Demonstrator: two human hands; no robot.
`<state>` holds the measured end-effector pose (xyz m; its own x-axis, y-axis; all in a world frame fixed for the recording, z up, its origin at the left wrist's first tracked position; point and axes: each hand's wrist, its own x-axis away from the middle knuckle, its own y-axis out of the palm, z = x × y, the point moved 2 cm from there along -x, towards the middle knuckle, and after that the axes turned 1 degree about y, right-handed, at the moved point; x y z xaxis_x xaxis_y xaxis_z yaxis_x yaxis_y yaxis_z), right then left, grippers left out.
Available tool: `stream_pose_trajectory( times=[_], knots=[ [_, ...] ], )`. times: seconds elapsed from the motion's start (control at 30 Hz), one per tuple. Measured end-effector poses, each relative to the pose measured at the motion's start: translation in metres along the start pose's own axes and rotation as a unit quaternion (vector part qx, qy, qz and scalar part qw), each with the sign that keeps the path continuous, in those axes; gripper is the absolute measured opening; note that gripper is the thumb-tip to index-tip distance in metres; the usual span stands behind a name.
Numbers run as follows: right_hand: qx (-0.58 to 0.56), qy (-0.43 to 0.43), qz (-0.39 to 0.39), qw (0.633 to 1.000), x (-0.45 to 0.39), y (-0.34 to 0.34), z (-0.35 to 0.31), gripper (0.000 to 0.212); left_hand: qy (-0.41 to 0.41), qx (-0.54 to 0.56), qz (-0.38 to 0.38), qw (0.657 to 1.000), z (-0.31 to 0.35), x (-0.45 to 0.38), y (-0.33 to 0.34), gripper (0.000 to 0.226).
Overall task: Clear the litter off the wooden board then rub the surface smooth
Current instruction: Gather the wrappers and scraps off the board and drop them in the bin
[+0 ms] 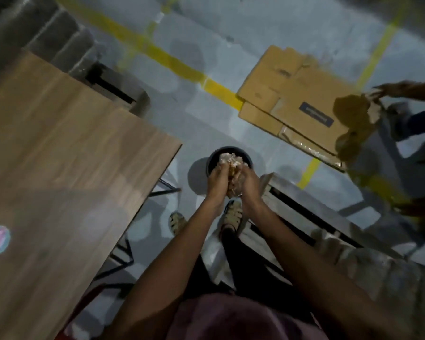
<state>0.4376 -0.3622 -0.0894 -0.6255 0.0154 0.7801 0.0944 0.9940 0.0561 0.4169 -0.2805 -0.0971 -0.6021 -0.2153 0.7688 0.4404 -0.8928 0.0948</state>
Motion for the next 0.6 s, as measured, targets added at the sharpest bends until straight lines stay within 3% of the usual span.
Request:
stream_pose_trajectory(
  times=[0.1, 0.17, 0.33, 0.5, 0.6],
  knots=[
    [-0.021, 0.051, 0.003, 0.998, -0.054, -0.010, 0.033, 0.050, -0.055, 0.010, 0.014, 0.998, -0.036, -0.059, -0.001, 0.071],
    [-0.034, 0.084, -0.013, 0.996, -0.092, -0.015, 0.055, 0.057, -0.088, 0.025, 0.032, 0.995, -0.057, -0.094, -0.003, 0.066],
    [-0.038, 0.114, -0.029, 0.992, -0.188, -0.026, 0.097, 0.043, -0.130, 0.035, 0.061, 0.989, -0.105, -0.181, -0.011, 0.039],
    [-0.020, 0.129, -0.023, 0.991, -0.277, -0.030, 0.149, 0.044, -0.166, 0.022, 0.096, 0.981, -0.151, -0.254, -0.017, 0.056],
    [0.021, 0.151, 0.024, 0.988, -0.319, -0.037, 0.175, 0.037, -0.153, -0.012, 0.104, 0.983, -0.182, -0.291, -0.024, 0.068]
  ],
)
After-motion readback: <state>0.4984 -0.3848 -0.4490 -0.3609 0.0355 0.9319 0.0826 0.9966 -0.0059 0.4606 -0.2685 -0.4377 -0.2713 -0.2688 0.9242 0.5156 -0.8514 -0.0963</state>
